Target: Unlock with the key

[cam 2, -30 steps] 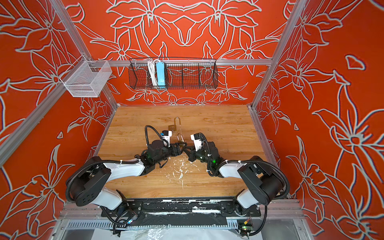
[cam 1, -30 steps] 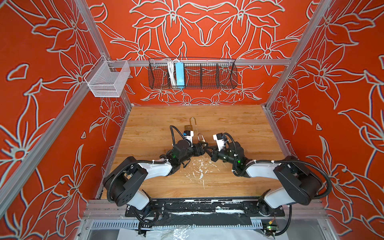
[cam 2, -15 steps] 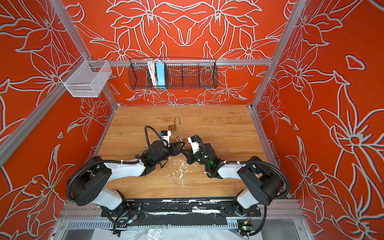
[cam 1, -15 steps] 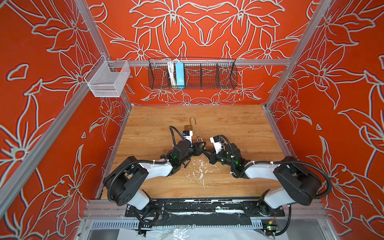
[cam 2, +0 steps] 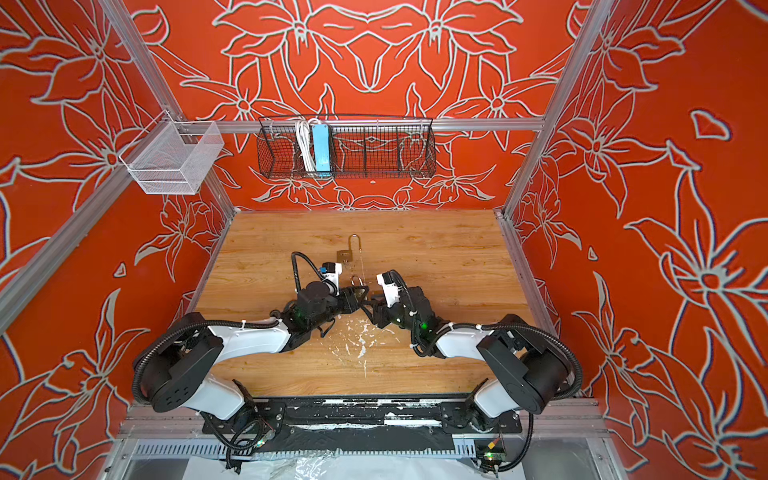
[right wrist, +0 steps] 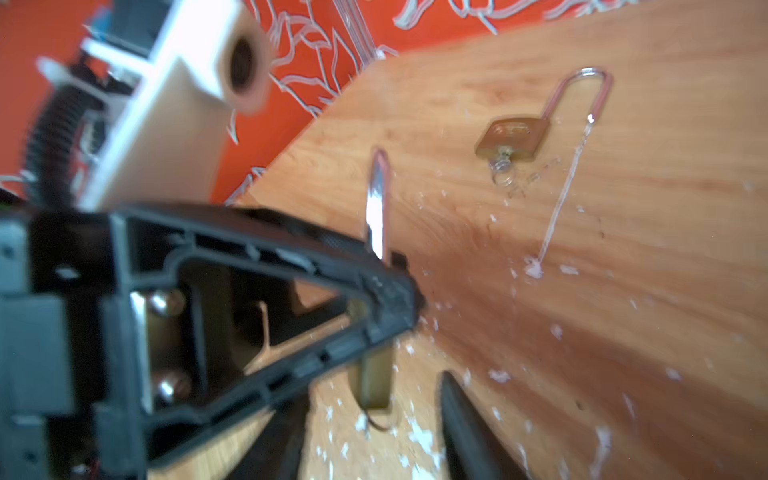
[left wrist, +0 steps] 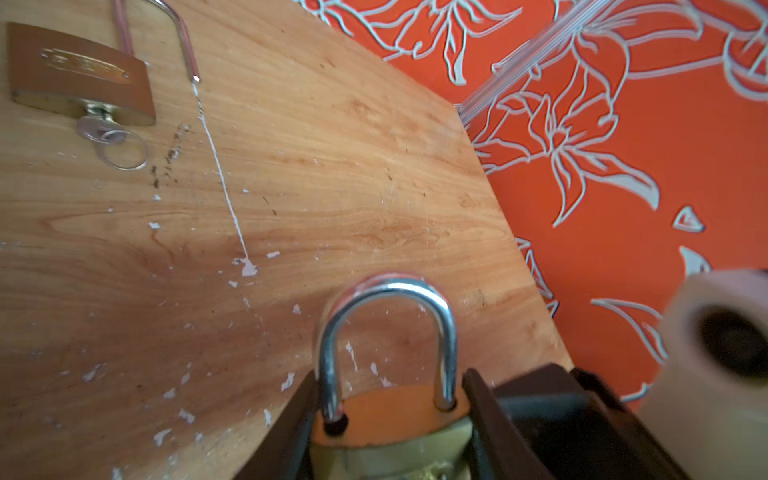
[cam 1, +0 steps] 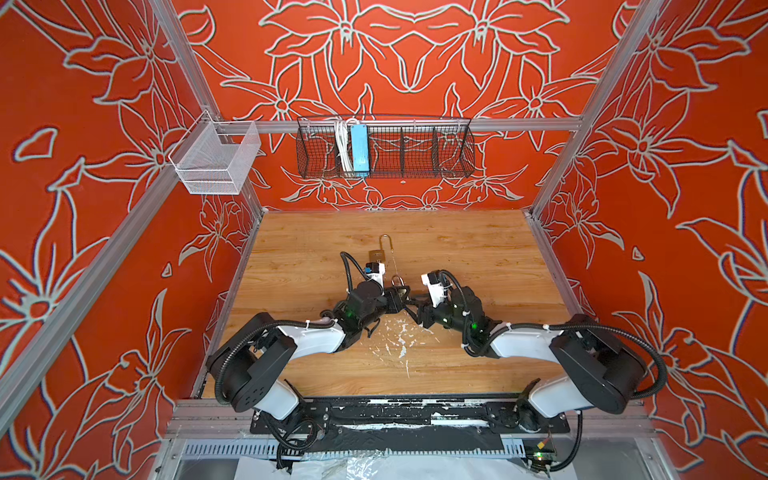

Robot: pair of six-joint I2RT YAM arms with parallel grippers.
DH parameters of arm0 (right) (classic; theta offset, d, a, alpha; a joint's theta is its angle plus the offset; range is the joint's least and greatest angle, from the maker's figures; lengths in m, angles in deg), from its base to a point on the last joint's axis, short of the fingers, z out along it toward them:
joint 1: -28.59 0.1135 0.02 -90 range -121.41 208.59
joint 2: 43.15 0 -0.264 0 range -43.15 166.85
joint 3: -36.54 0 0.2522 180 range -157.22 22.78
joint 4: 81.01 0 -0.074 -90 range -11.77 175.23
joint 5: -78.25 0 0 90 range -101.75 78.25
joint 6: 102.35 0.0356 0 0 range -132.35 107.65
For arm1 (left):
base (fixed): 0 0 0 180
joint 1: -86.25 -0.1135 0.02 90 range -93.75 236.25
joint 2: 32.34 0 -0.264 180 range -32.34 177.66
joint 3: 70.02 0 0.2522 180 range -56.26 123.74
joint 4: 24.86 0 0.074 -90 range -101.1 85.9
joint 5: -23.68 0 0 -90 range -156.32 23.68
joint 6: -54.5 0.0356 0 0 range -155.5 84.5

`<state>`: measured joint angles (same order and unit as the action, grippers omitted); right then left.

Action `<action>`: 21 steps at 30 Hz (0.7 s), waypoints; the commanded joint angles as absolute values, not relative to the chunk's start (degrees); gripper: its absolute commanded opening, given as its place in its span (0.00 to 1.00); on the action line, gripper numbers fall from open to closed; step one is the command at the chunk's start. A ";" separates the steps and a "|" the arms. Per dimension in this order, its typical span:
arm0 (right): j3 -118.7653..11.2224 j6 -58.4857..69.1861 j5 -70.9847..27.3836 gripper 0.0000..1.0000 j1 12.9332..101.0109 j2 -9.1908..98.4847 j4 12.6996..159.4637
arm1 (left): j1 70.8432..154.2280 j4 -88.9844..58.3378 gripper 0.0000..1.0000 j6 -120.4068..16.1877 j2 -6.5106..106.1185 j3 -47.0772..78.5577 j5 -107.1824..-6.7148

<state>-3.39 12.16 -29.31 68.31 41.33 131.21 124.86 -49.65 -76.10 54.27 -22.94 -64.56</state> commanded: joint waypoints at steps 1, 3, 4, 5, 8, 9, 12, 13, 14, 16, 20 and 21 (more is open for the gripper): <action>-2.28 13.24 -26.03 0.69 67.67 38.08 135.75 | 123.60 -48.75 0.00 -75.02 50.77 -22.73 -64.92; -0.77 13.59 -25.32 0.74 66.88 36.35 136.96 | 122.28 -46.65 0.00 -74.48 48.70 -22.96 -65.36; -0.04 13.49 -24.99 0.74 66.78 35.50 137.48 | 121.76 -45.78 0.00 -74.13 47.88 -23.07 -65.71; 0.55 13.25 -24.64 0.75 66.58 34.38 137.86 | 121.14 -45.02 0.00 -73.96 47.20 -23.10 -66.13; 2.63 12.31 -22.38 0.76 66.07 30.30 138.19 | 119.59 -44.22 0.00 -73.72 46.65 -23.06 -64.41; 3.52 12.47 -21.33 0.76 65.46 28.61 137.90 | 119.26 -44.49 0.00 -73.10 46.92 -22.80 -62.36; 6.55 15.77 -20.90 0.76 61.09 25.34 139.83 | 119.03 -44.17 0.00 -69.04 48.19 -20.25 -53.08; 7.11 16.75 -21.94 0.76 59.39 24.85 140.40 | 119.03 -44.16 0.00 -67.07 48.72 -19.36 -48.93; 7.39 17.61 -23.02 0.76 57.75 24.48 140.64 | 119.03 -43.42 0.00 -64.83 49.11 -18.04 -43.75; 7.62 18.56 -25.34 0.76 55.79 24.54 141.65 | 119.06 -40.95 0.00 -61.95 49.48 -15.61 -36.45; 8.30 22.44 -30.67 0.77 53.07 27.77 148.53 | 119.03 -43.61 0.00 -56.73 48.47 -17.37 -27.59; 8.07 22.99 -32.10 0.76 52.87 29.06 149.91 | 119.03 -45.32 0.00 -55.91 48.03 -18.55 -26.45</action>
